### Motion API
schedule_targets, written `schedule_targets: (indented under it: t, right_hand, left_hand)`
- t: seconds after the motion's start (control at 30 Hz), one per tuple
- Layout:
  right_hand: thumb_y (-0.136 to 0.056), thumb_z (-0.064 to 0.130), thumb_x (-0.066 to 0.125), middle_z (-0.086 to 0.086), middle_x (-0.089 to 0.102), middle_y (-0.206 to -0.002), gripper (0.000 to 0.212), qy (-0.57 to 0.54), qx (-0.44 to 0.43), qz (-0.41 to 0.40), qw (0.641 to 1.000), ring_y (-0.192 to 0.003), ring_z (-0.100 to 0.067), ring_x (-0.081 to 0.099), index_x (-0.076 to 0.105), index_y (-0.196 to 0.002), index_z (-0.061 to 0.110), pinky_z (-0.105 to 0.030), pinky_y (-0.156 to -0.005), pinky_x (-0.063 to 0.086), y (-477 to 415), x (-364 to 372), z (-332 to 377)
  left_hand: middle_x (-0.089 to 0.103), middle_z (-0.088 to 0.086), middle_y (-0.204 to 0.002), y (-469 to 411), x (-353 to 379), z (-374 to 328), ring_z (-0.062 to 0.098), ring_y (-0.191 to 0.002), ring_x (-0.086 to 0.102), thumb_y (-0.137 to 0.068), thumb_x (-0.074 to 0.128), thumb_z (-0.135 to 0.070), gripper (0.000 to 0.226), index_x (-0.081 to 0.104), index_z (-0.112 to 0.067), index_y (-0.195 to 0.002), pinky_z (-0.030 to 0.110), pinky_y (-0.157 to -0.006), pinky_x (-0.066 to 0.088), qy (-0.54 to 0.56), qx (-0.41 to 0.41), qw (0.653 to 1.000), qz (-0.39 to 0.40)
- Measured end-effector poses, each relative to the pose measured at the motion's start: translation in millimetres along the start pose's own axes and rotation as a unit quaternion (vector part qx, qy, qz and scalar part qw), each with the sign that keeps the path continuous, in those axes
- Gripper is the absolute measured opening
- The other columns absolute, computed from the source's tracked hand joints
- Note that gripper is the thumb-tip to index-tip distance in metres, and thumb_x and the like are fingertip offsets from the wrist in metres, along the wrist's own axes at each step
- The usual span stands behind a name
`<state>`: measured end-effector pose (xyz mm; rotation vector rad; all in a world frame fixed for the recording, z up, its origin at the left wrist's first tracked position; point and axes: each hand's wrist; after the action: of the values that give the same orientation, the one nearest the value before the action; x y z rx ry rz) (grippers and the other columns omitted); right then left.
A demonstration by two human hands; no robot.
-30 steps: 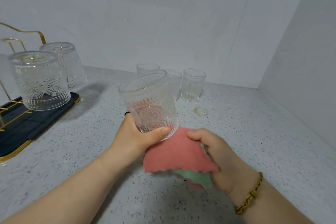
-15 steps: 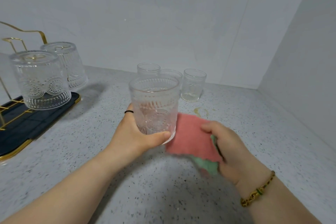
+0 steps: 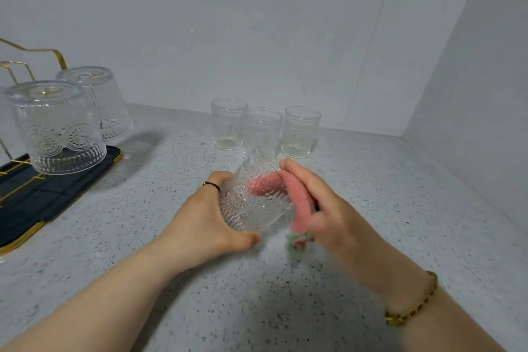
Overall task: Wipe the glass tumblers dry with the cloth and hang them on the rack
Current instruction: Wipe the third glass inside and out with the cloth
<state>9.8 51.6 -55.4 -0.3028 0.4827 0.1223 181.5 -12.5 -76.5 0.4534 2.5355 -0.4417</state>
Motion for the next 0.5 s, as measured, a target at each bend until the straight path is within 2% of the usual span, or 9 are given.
schedule_targets:
  t: [0.03,0.1,0.17,0.23,0.27,0.37,0.43,0.5]
  right_hand:
    - [-0.069,0.075,0.042,0.047,0.049,-0.107,0.079,-0.013,0.007,0.013,1.0,-0.107,0.019,0.046,0.028,-0.136,0.034,-0.002,-0.087,0.037,-2.6,-5.9,-1.8]
    - [-0.074,0.068,0.04,0.035,0.053,-0.114,0.057,0.007,0.016,0.032,0.999,-0.113,0.009,0.048,0.041,-0.125,0.042,-0.017,-0.099,0.039,-3.2,-15.5,2.4]
    - [-0.077,0.046,0.054,0.025,0.062,-0.099,0.032,0.061,0.015,0.035,0.997,-0.096,0.004,0.059,0.049,-0.109,0.047,-0.014,-0.083,0.047,2.0,-20.6,11.0]
    - [-0.076,0.027,0.064,0.015,0.066,-0.081,0.024,0.085,0.02,0.047,0.995,-0.072,-0.002,0.063,0.056,-0.094,0.041,-0.013,-0.062,0.05,5.4,-16.4,18.1]
    - [-0.075,0.024,0.067,0.008,0.068,-0.077,0.02,0.082,0.028,0.055,0.995,-0.065,-0.008,0.065,0.059,-0.088,0.036,-0.016,-0.056,0.051,6.6,-12.6,18.9]
    - [-0.073,0.024,0.069,-0.005,0.069,-0.075,0.013,0.116,0.019,0.027,0.993,-0.061,-0.018,0.063,0.065,-0.085,0.019,-0.027,-0.057,0.052,4.3,-2.8,15.4]
    - [-0.072,0.025,0.069,-0.007,0.067,-0.071,0.015,0.123,0.007,-0.008,0.992,-0.056,-0.015,0.059,0.065,-0.081,0.013,-0.026,-0.053,0.049,3.8,-3.2,13.6]
    - [-0.072,0.023,0.069,0.001,0.064,-0.061,0.008,0.088,0.0,-0.039,0.995,-0.049,-0.005,0.054,0.063,-0.072,0.017,-0.019,-0.045,0.045,4.7,-6.1,16.0]
  left_hand:
    - [0.06,-0.016,-0.086,-0.7,-0.9,0.7,-0.013,-0.07,0.059,-0.049,0.085,-0.026,0.077,0.036,-0.034,-0.108,0.002,-0.059,0.042,0.006,0.001,1.0,-0.002]
    - [0.058,-0.018,-0.085,-0.6,-2.7,0.6,-0.022,-0.069,0.053,-0.052,0.085,-0.019,0.075,0.036,-0.035,-0.106,-0.001,-0.058,0.039,0.005,0.008,1.0,-0.002]
    - [0.058,-0.016,-0.085,1.1,-2.7,-0.7,-0.02,-0.072,0.054,-0.052,0.084,-0.016,0.07,0.038,-0.037,-0.1,0.001,-0.059,0.04,-0.003,0.019,1.0,0.013]
    - [0.061,-0.013,-0.085,4.4,-0.3,-2.5,-0.011,-0.073,0.059,-0.05,0.084,-0.014,0.067,0.04,-0.038,-0.095,0.004,-0.058,0.042,-0.003,0.028,0.999,0.041]
    - [0.062,-0.012,-0.086,4.9,0.9,-2.5,-0.007,-0.073,0.061,-0.049,0.084,-0.016,0.068,0.041,-0.039,-0.096,0.004,-0.059,0.043,-0.005,0.032,0.998,0.048]
    - [0.058,-0.015,-0.095,5.4,3.3,-1.7,-0.003,-0.08,0.06,-0.049,0.085,-0.022,0.079,0.038,-0.036,-0.111,0.004,-0.066,0.042,-0.032,0.04,0.998,0.041]
    - [0.057,-0.017,-0.096,5.9,3.7,-4.6,-0.006,-0.081,0.059,-0.051,0.085,-0.018,0.078,0.038,-0.037,-0.111,0.002,-0.067,0.041,-0.011,0.039,0.999,0.027]
    - [0.057,-0.018,-0.094,6.4,3.3,-9.7,-0.017,-0.08,0.057,-0.052,0.086,-0.01,0.071,0.042,-0.039,-0.101,-0.002,-0.066,0.039,0.049,0.04,0.998,0.026]
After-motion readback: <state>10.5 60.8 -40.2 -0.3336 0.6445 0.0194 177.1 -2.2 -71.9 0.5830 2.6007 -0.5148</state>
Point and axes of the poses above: each hand's wrist, its own y-axis away from the middle knuckle, its own x-axis out of the palm, z = x × y
